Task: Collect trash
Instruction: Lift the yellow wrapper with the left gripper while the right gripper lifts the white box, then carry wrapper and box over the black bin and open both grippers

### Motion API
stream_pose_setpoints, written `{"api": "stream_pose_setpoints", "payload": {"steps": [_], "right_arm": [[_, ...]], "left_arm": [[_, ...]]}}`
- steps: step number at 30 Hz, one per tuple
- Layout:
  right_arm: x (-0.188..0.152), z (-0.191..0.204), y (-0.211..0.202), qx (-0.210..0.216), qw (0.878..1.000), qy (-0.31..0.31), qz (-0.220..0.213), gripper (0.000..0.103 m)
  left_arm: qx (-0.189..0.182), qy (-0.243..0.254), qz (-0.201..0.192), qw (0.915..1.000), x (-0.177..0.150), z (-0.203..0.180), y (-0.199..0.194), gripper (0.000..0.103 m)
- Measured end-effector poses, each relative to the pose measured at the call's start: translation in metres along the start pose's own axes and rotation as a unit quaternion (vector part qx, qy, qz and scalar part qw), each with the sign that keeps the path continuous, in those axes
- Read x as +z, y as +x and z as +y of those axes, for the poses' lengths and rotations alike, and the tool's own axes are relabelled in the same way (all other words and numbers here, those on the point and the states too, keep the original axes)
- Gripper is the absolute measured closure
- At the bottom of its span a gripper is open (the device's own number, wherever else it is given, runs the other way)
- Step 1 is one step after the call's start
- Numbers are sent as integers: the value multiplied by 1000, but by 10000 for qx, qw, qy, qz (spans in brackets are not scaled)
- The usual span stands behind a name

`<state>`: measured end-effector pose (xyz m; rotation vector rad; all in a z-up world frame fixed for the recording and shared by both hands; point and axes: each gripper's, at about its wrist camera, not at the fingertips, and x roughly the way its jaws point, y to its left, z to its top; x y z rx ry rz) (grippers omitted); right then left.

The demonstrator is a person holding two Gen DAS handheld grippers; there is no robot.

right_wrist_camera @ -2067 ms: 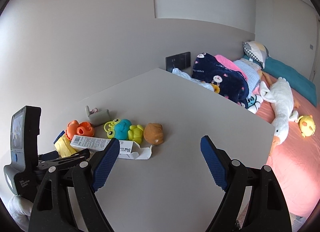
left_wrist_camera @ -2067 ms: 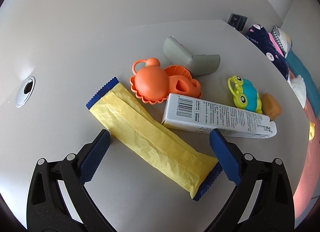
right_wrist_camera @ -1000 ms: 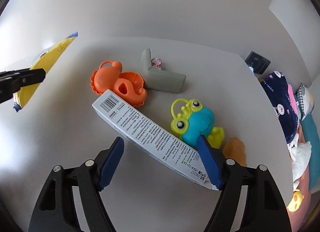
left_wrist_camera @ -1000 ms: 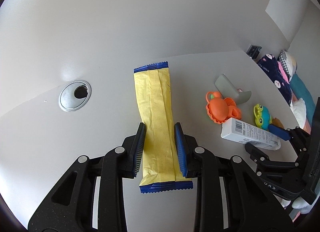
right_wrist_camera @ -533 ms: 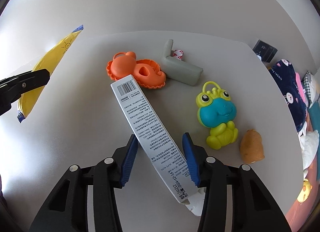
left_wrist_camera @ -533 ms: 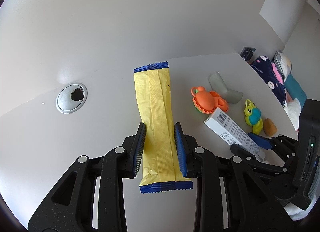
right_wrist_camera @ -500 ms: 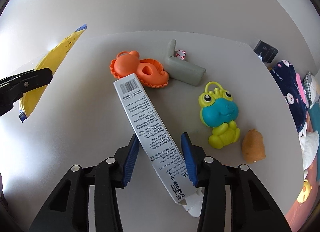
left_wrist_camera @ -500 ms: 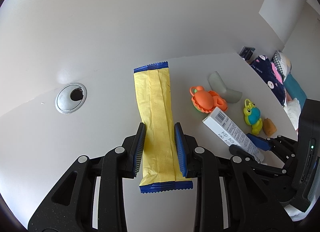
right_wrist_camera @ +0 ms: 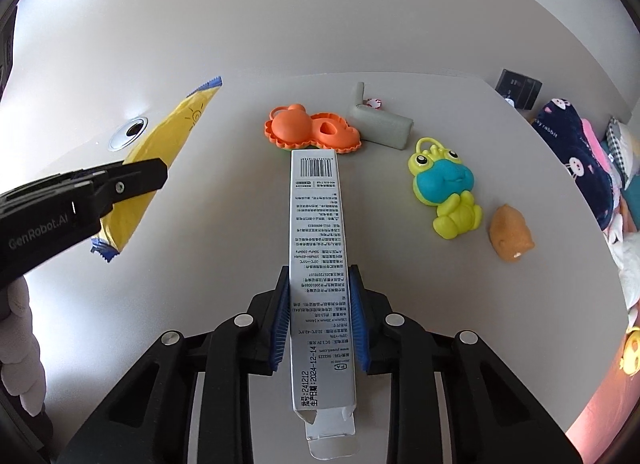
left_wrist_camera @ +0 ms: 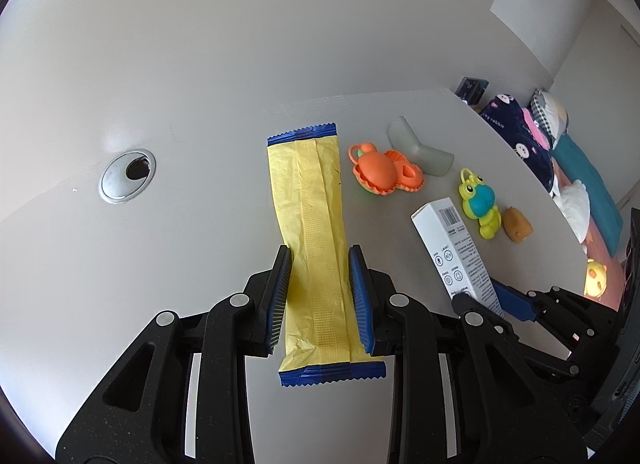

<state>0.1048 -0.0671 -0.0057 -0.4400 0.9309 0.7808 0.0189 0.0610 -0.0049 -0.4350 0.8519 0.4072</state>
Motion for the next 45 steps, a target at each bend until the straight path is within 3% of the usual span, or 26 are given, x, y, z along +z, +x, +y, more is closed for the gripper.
{"api": "stream_pose_setpoints", "payload": {"steps": [10,21,45], "right_arm": [[-17,-42,-43,-234,9973,580,-375,74],[-57,-88,-92,-548,9915,1036,-560,74],[-154,-169,-167,-1123,9656,2183,-858,74]], "left_arm": [[-98,359,-156,9992,-11,-29,-28,74],[-404,880,-106,9952,-29,-81,-37,74],[-1086,2004,123,9736,-74,-196,-47,74]]}}
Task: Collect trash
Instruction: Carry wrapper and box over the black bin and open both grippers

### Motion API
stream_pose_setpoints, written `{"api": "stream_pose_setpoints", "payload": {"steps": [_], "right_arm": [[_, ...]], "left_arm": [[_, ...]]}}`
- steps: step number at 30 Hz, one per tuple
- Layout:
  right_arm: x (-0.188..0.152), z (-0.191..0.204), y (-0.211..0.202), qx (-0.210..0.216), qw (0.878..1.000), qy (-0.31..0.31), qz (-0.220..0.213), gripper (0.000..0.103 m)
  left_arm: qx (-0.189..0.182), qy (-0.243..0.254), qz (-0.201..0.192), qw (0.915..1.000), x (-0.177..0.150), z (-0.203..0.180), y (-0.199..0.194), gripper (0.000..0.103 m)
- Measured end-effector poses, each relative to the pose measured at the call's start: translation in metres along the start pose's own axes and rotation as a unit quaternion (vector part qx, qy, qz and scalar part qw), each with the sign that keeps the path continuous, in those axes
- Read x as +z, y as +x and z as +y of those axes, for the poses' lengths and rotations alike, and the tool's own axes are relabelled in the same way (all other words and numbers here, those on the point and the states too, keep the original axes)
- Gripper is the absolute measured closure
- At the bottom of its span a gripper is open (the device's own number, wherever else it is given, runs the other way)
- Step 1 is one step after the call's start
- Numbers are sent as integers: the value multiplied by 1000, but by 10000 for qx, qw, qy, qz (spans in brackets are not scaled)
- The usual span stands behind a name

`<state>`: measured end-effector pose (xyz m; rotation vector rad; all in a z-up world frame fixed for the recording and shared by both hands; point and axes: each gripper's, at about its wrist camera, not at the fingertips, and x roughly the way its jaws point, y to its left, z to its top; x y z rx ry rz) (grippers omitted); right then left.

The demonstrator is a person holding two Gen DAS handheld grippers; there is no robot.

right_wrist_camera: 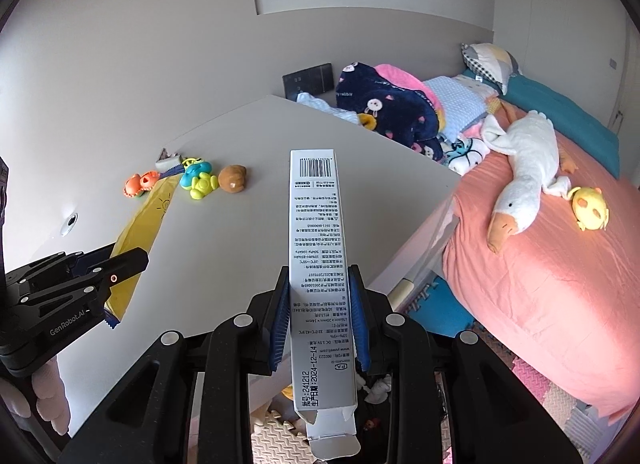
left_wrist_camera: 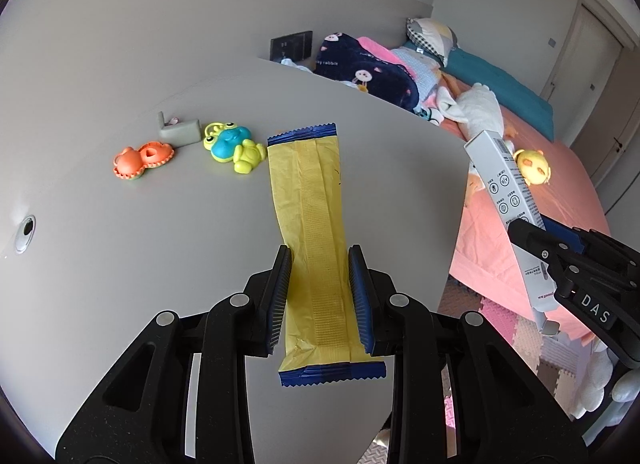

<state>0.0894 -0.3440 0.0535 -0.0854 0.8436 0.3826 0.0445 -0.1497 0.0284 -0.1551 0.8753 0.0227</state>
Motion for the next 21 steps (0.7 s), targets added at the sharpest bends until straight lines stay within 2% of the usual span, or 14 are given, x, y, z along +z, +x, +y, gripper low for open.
{"api": "stream_pose_setpoints", "payload": {"steps": [10,21], "right_arm": [[-19,-36,-32,-366,9979,505,-182,74],[-43,-80,-61,-753,9907,1098,-267,74]], "left_arm": [[-299,380,62,9988,-6,-39,2,74],[-767,921,214,9926,-16,-92,4,74]]}}
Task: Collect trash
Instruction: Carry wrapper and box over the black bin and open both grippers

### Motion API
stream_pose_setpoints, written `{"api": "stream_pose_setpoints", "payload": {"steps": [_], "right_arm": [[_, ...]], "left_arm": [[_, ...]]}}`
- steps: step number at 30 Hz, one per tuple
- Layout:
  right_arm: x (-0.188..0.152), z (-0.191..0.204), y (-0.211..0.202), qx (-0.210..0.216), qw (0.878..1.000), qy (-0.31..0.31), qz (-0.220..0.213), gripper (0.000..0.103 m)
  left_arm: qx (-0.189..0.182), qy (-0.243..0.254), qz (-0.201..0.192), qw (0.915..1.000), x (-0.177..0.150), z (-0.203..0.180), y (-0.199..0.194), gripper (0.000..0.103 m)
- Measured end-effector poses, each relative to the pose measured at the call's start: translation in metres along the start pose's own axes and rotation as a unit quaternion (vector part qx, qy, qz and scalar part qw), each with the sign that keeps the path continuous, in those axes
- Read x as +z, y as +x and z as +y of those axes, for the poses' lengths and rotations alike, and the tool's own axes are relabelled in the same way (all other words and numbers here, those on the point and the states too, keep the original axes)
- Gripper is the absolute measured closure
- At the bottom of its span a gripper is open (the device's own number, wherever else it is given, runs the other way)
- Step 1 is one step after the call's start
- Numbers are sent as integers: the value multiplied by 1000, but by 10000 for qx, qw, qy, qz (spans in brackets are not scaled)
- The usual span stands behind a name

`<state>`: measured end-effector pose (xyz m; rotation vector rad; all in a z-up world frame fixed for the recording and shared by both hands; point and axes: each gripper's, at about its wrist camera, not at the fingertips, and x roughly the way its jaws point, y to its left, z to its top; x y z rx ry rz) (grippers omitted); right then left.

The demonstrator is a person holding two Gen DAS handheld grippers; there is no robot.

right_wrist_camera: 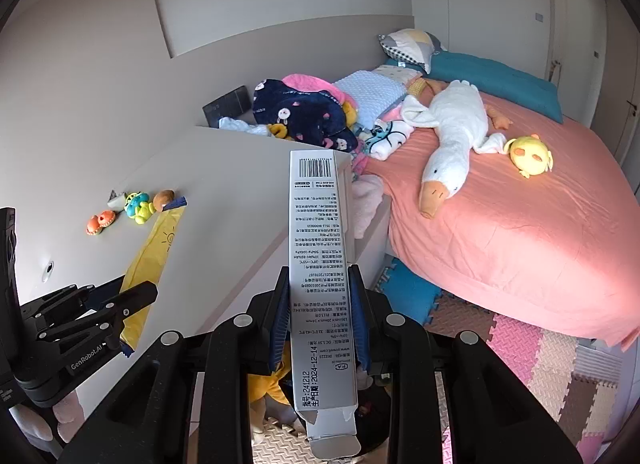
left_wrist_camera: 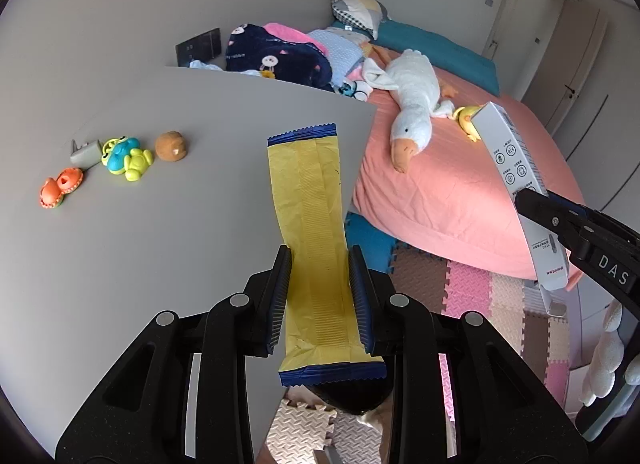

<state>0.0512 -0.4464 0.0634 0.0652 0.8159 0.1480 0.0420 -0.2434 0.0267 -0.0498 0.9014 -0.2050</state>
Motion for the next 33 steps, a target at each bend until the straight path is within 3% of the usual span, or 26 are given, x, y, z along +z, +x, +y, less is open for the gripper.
{"api": "stream_pose_setpoints", "payload": {"steps": [5,6,7,8,10,15,33], "right_arm": [[-2,-22,-3,-233,9993,306,-15,70],[-2,-27,-3,-319,9987,383,-54,54],[-1,-33,-4,-489,9975,489,-161,43],[0,-38,-6,-697,9955,584,-278,26],[1,-48,-10,-971,9916,727,-440,23],[1,-67,-14,-1004,9893,936,-496,23],[9,-32,4,-717,9942,678,-436,23]], "left_arm": [[-307,184,239,9991,-1,-18,12,72],[-425,207,322,9984,0,-21,15,53],[-494,198,387,9978,0,-25,17,15],[-492,215,364,9979,1,-29,18,5],[-364,393,210,9983,0,-37,16,7],[-199,729,98,9971,-3,-46,13,7],[56,548,143,9984,-9,-11,17,6]]}}
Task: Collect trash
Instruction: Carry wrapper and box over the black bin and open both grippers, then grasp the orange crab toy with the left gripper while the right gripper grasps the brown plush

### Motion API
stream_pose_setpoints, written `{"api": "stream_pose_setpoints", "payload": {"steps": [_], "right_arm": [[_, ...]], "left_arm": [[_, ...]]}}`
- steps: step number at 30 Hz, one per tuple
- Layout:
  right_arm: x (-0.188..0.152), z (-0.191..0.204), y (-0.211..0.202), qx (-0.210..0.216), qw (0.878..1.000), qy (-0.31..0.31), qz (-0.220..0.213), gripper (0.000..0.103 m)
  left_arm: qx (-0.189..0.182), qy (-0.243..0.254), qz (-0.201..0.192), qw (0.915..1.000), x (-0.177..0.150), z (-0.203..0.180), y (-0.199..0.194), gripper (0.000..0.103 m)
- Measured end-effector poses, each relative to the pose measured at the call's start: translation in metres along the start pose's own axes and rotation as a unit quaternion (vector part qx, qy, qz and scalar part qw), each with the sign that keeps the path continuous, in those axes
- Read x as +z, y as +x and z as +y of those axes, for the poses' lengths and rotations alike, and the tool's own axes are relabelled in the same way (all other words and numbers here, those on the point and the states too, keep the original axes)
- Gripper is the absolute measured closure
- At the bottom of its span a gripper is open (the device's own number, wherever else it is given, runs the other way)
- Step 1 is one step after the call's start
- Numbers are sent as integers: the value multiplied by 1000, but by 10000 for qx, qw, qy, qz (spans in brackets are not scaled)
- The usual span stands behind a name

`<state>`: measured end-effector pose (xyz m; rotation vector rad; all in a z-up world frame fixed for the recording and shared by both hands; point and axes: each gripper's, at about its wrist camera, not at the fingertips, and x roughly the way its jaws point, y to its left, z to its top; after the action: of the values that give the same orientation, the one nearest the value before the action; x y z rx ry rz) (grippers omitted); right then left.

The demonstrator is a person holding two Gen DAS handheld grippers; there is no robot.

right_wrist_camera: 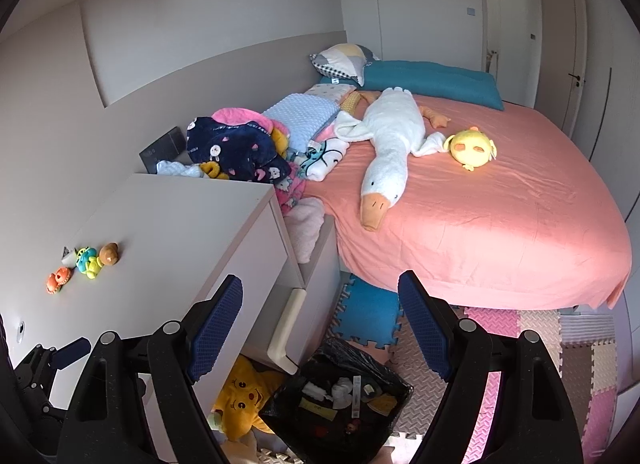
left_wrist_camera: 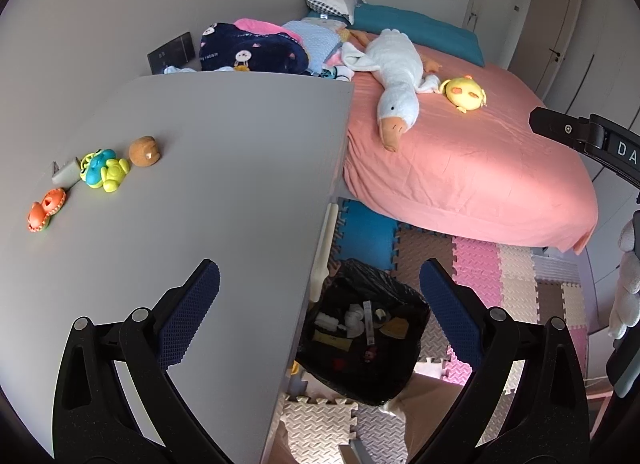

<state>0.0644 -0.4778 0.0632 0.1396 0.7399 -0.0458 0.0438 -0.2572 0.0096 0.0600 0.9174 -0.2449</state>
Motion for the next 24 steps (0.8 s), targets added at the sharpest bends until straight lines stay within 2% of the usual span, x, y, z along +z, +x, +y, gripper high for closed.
{"api": "stream_pose_setpoints", "payload": {"steps": [24], "right_arm": [[6,106,48,526,9973,-399,318,22]], "left_arm": [[549,-944,-55,9940,-16,127,-7,7]]}}
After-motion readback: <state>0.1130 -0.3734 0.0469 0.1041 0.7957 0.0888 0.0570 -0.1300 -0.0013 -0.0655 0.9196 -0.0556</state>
